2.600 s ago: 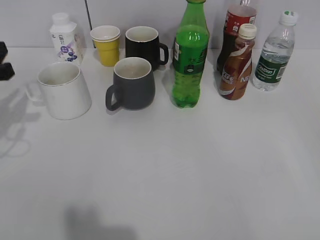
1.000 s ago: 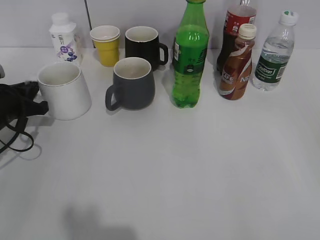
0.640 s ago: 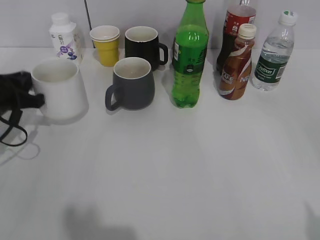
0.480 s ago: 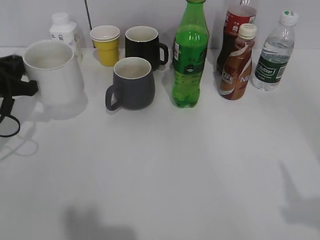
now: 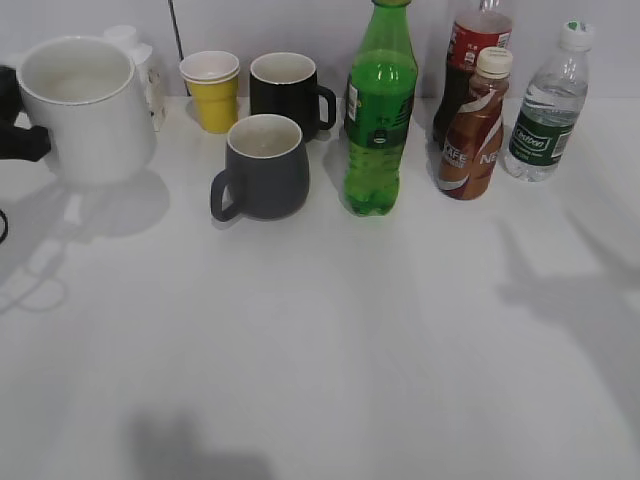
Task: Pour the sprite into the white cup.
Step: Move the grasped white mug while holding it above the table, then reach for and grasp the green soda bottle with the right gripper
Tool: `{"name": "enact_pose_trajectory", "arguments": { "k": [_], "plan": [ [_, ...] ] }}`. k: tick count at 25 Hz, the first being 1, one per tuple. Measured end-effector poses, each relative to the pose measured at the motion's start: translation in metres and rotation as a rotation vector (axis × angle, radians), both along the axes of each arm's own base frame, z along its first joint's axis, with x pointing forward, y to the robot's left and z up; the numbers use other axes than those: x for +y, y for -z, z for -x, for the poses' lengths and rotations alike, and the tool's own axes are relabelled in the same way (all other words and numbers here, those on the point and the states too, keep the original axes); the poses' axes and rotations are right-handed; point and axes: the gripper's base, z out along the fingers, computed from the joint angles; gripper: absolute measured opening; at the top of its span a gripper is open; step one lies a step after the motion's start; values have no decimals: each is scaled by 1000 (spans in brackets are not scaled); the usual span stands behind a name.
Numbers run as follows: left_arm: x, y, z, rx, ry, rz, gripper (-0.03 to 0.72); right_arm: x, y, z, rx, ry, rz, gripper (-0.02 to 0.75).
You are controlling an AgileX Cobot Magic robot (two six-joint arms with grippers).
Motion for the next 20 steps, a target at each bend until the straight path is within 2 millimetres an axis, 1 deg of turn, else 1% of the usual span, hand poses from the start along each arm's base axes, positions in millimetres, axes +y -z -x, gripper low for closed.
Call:
{"name": "enact_pose_trajectory", "arguments": {
  "k": [2,4,5,6,8,10,12,17,20],
  "plan": [
    [0,-5,2,-7,-1,-3,46,14,8,-15,49,-90,0,586],
    [1,-6,4,1,-4,-8,46,31,22,-34,135,-175,-3,586],
    [1,-6,4,11,-6,-11,46,42,36,-47,207,-215,7,586],
    [1,-5,4,23,-7,-14,46,51,47,-54,250,-250,15,586],
    [1,-4,4,36,-8,-20,46,70,77,-72,350,-302,34,586],
    [1,-5,5,36,-9,-21,46,87,100,-87,410,-343,33,586],
    [2,-7,6,34,-10,-22,46,102,122,-99,428,-379,35,586],
    [3,-15,11,31,-16,-29,46,119,159,-123,363,-420,4,598],
    [4,-19,15,49,-23,-39,46,127,178,-133,391,-451,8,618]
  ]
}}
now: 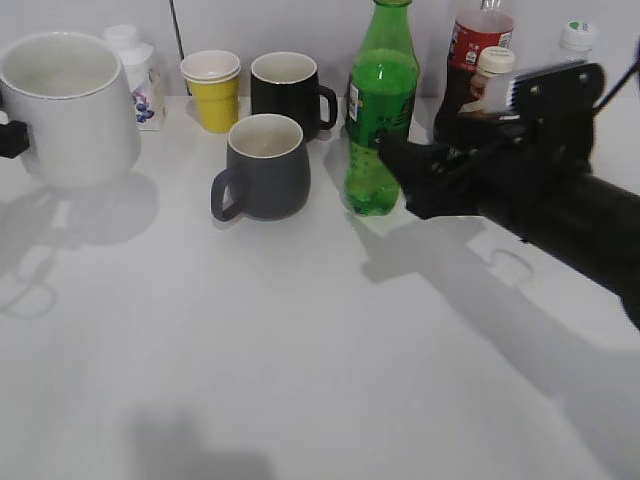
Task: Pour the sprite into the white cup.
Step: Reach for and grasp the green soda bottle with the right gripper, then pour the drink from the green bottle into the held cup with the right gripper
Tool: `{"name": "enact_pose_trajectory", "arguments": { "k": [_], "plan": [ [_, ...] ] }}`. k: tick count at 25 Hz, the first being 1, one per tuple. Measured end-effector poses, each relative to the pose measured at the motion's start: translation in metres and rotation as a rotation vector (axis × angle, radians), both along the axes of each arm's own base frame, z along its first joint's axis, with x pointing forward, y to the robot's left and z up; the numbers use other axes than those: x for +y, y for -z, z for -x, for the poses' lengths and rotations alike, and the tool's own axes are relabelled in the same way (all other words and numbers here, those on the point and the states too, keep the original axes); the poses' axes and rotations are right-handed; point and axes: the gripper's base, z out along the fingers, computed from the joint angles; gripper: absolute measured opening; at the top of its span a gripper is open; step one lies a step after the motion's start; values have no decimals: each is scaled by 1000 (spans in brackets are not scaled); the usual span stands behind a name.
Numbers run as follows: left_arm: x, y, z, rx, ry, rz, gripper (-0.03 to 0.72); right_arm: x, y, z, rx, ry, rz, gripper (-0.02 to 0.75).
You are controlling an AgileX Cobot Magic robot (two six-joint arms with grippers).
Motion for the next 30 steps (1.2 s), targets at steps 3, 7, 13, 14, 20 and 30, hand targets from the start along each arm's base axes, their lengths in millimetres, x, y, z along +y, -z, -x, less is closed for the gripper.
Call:
{"name": "enact_pose_trajectory", "arguments": {
  "k": [3,7,13,14,20,30],
  "plan": [
    [1,-5,4,-6,-3,-4,46,10,9,-12,15,-24,-6,627],
    [-3,-14,9,-38,15,-2,46,18,12,-32,21,4,-25,629],
    [-30,-18,18,-42,124,-2,46,36,7,-70,41,18,-27,629],
    [-36,-18,20,-29,148,-6,46,39,9,-75,61,21,-26,627],
    [-65,-8,33,69,265,-47,46,47,10,-81,103,-31,58,417],
    [-90,-5,46,101,377,-72,46,52,-69,-34,-197,-295,399,417]
  ]
}}
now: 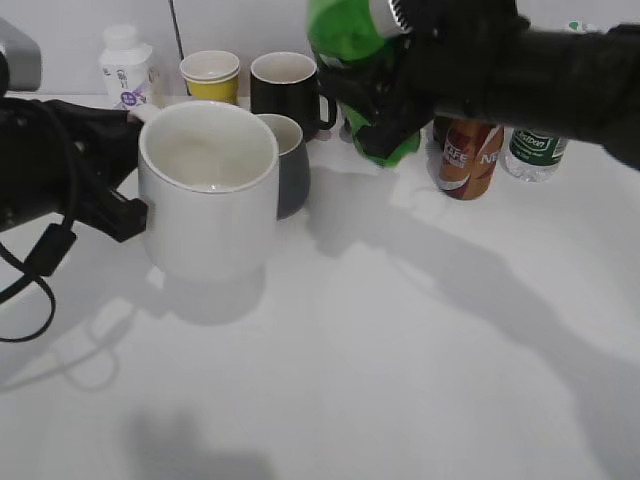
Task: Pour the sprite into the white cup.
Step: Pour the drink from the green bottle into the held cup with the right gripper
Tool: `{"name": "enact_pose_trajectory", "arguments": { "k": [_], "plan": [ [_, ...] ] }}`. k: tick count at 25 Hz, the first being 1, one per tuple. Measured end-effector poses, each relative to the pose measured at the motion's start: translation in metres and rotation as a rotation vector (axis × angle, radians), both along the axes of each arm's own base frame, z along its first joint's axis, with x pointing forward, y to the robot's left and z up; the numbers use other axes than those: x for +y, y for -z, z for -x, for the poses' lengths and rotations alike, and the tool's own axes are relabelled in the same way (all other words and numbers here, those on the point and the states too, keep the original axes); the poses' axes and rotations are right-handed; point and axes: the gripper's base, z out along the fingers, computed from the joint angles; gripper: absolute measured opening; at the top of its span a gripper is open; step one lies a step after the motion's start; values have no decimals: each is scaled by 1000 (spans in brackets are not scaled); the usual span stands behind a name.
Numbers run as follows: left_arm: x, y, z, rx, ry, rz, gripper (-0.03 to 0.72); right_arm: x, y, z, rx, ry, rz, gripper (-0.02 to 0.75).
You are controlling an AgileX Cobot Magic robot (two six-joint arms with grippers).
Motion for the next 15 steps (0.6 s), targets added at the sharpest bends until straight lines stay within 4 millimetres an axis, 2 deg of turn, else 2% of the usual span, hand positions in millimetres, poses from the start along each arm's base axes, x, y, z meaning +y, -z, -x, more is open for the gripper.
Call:
{"name": "enact_pose_trajectory", "arguments": {
  "k": [4,10,15],
  "plan": [
    [-6,-3,8,7,34,-11,46,8,-21,19,-232,-118,142,417],
    [0,-23,20,-55,32,39,46,10,-20,21,-442,-172,358,417],
    [1,-23,21,-7,18,61,46,9,-21,20,-561,-179,456,417]
  ]
}}
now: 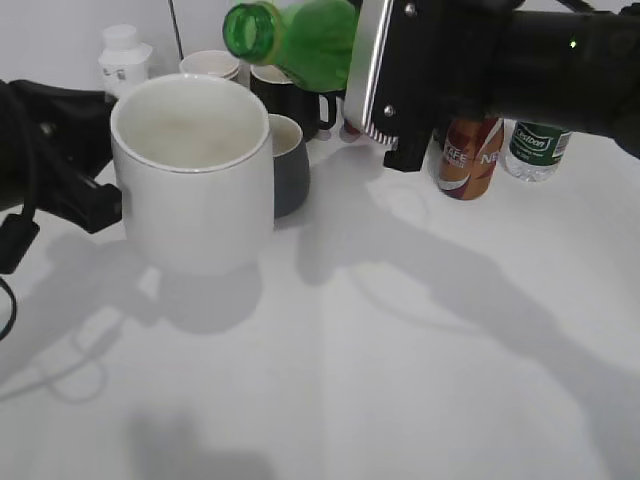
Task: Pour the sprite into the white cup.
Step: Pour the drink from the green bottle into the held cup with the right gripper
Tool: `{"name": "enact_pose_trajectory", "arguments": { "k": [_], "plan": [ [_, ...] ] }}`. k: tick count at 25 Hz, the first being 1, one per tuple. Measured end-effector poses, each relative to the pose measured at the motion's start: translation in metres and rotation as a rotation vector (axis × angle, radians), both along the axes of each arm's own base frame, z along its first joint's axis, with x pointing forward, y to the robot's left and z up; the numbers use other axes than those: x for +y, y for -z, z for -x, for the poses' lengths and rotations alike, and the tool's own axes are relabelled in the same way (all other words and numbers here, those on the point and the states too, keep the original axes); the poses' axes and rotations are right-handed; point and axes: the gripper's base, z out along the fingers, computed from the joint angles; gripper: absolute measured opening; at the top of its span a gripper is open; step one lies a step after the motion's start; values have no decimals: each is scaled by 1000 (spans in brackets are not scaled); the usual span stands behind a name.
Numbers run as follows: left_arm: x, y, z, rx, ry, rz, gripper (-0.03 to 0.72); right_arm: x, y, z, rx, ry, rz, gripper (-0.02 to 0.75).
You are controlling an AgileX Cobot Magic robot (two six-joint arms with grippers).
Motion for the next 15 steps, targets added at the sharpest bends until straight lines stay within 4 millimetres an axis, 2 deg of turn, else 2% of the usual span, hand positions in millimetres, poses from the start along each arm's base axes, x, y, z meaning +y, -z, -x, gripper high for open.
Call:
{"name": "enact_pose_trajectory", "arguments": {
  "k": [10,15],
  "plan": [
    [2,10,0,101,-21,-40,46,-2,-2,-3,-144,7,93,417],
    [-9,16,7,143,25,-60,46,-1,-1,-3,-200,-7,138,417]
  ]
}}
